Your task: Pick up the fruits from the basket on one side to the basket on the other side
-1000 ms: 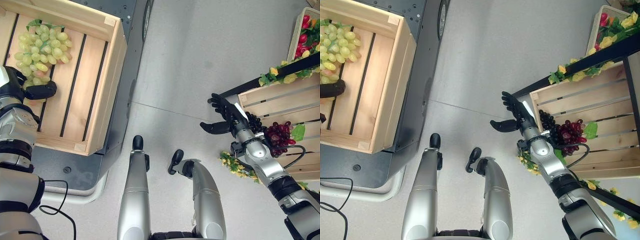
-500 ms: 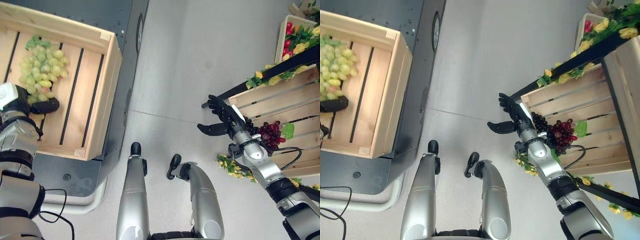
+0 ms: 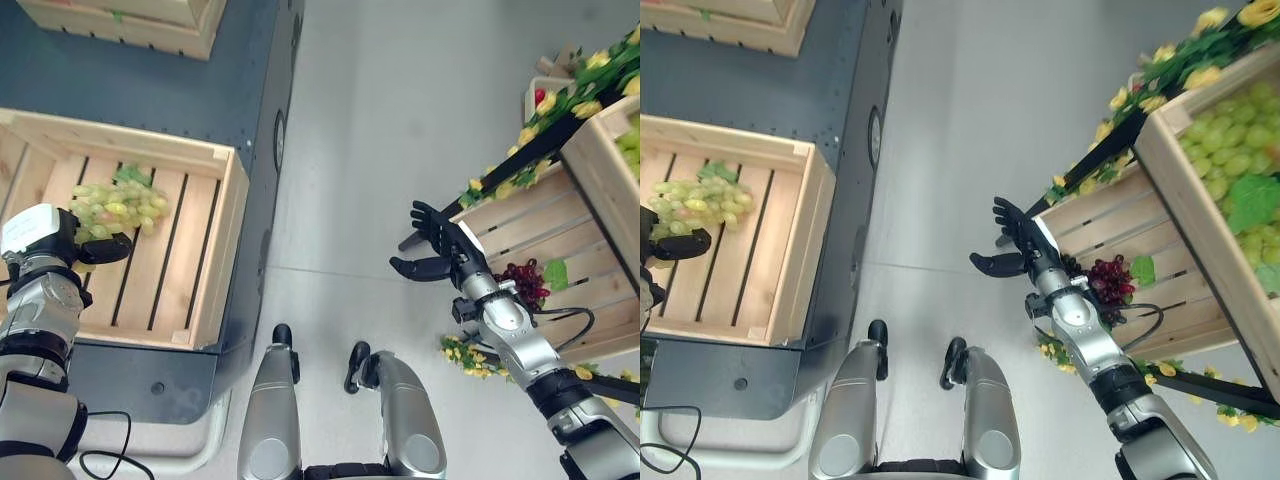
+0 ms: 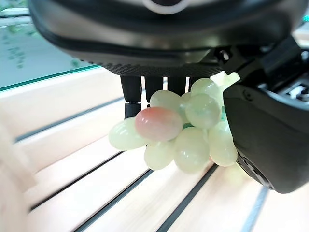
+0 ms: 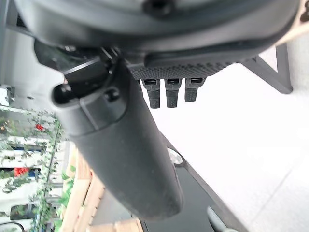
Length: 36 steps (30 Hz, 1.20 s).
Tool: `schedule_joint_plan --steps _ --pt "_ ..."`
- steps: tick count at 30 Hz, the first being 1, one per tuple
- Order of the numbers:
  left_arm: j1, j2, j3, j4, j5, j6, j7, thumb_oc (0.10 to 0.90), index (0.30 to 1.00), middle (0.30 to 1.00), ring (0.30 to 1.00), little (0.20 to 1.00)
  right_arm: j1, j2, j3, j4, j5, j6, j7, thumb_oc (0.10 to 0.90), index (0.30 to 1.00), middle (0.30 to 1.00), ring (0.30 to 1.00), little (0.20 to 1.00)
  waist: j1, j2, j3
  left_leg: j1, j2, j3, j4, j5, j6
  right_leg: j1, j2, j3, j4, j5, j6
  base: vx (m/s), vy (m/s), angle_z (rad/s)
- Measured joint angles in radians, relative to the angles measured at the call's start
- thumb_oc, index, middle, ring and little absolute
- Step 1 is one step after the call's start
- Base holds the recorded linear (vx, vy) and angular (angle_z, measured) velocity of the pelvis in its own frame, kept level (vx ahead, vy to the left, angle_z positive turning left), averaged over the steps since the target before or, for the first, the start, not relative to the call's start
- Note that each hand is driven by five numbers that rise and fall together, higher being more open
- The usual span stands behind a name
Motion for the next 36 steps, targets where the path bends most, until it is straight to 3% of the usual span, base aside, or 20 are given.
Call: schedule_joint_plan --steps 5,10,20,30,34,36 --pt "0.024 0.007 0.004 -0.057 0.038 -0.028 0.003 0.4 0.3 0.3 0.3 0.3 0.039 0.004 -0.032 -0.012 0.0 0.0 0.008 0.8 0.9 0.9 0.9 0.9 -0.005 0.033 -0.006 0.061 -0.013 0.013 -0.061 0.014 0.003 0.047 -0.004 0.006 -0.048 0.008 0.012 0.02 -0.015 -0.03" --pt "0.029 0.014 0.004 -0.093 0.149 -0.058 0.061 0.4 0.3 0.3 0.3 0.3 0.066 0.003 -0.034 -0.014 0.001 0.003 0.012 0.8 0.9 0.9 0.9 0.9 -0.004 0.097 -0.009 0.134 -0.022 0.018 -0.127 0.019 0.006 0.112 -0.001 0.015 -0.104 0.019 0.022 0.04 -0.017 -0.05" --pt "0.029 0.055 0.004 -0.192 0.202 -0.099 0.143 0.4 0.3 0.3 0.3 0.3 0.067 0.003 -0.068 -0.021 0.002 0.003 0.029 0.8 0.9 0.9 0.9 0.9 -0.001 0.122 -0.011 0.237 -0.04 0.016 -0.211 0.034 0.01 0.204 -0.007 0.009 -0.163 0.025 0.034 0.01 -0.018 0.0" --pt "0.029 0.054 0.032 -0.251 0.181 -0.199 0.157 0.4 0.3 0.3 0.3 0.3 0.068 0.009 -0.066 -0.087 -0.005 -0.005 0.029 0.8 0.9 0.9 0.9 0.9 0.011 0.159 -0.026 0.308 -0.054 -0.008 -0.287 0.059 0.015 0.285 -0.006 -0.013 -0.234 0.04 0.051 0.02 -0.035 0.07" --pt "0.029 0.054 0.037 -0.287 0.181 -0.241 0.159 0.4 0.3 0.3 0.3 0.3 0.054 0.043 -0.056 -0.128 -0.044 -0.024 0.02 0.8 0.9 0.9 0.9 0.9 0.022 0.178 -0.043 0.352 -0.055 -0.018 -0.345 0.082 0.016 0.335 0.001 -0.033 -0.292 0.059 0.054 0.04 -0.048 0.1" --pt "0.029 0.054 0.037 -0.309 0.181 -0.28 0.164 0.4 0.3 0.3 0.3 0.3 0.041 0.076 -0.045 -0.129 -0.044 -0.045 0.004 0.8 0.9 0.9 0.9 0.9 0.033 0.186 -0.092 0.351 -0.055 -0.035 -0.379 0.094 0.016 0.347 0.014 -0.037 -0.344 0.076 0.059 0.02 -0.056 0.14"
